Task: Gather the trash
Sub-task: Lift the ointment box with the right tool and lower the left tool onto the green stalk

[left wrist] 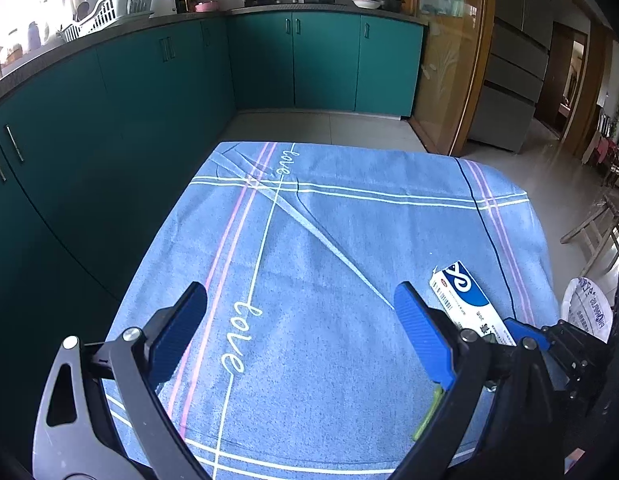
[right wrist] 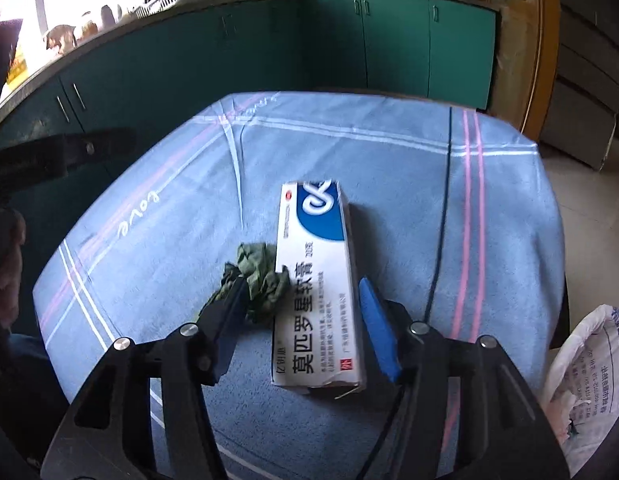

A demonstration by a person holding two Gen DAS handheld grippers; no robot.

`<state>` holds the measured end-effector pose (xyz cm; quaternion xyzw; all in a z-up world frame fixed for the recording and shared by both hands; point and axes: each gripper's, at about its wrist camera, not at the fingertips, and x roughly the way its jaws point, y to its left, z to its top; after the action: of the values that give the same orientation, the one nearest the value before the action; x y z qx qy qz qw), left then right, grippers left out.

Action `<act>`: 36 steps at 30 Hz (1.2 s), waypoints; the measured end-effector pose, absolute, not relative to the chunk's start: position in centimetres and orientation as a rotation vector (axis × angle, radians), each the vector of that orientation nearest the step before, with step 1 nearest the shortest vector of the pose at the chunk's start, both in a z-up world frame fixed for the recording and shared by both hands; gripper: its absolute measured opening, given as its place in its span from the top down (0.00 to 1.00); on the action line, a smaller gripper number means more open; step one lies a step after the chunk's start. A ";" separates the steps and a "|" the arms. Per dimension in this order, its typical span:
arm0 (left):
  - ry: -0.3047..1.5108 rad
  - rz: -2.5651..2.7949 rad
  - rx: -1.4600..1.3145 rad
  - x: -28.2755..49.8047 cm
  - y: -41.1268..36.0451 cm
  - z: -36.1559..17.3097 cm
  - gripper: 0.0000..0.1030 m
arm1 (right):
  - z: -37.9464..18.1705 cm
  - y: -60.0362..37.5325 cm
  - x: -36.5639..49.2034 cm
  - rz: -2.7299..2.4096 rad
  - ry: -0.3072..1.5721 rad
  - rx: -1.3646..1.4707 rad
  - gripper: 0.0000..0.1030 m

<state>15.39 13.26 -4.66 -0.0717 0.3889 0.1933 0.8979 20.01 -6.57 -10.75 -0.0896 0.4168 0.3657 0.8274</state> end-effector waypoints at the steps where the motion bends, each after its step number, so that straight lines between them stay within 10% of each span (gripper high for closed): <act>1: 0.805 0.401 -0.147 15.4 13.3 -4.7 0.08 | -10.8 -6.5 20.0 0.781 0.885 -0.199 0.44; 4: 0.810 0.400 -0.154 15.2 13.5 -4.8 0.08 | -10.2 -7.2 19.5 0.826 0.877 -0.216 0.27; 12: 0.830 0.381 -0.166 15.3 13.4 -5.2 0.08 | -11.2 -7.9 19.2 0.770 0.882 -0.265 0.27; 16: 0.840 0.355 -0.137 15.5 12.6 -5.4 0.08 | -11.9 -7.1 19.2 0.776 0.893 -0.254 0.56; 28: 0.968 0.030 -0.031 16.2 6.5 -8.3 0.09 | -10.2 -12.2 20.7 0.670 0.870 -0.106 0.58; 36: 1.037 -0.079 0.119 16.8 1.7 -11.1 0.48 | -10.7 -12.8 20.5 0.656 0.884 -0.102 0.46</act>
<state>16.82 1.70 -11.11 0.0568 0.4951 -0.0375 0.8662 20.53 -12.77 -10.71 -0.0483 0.4197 0.3118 0.8511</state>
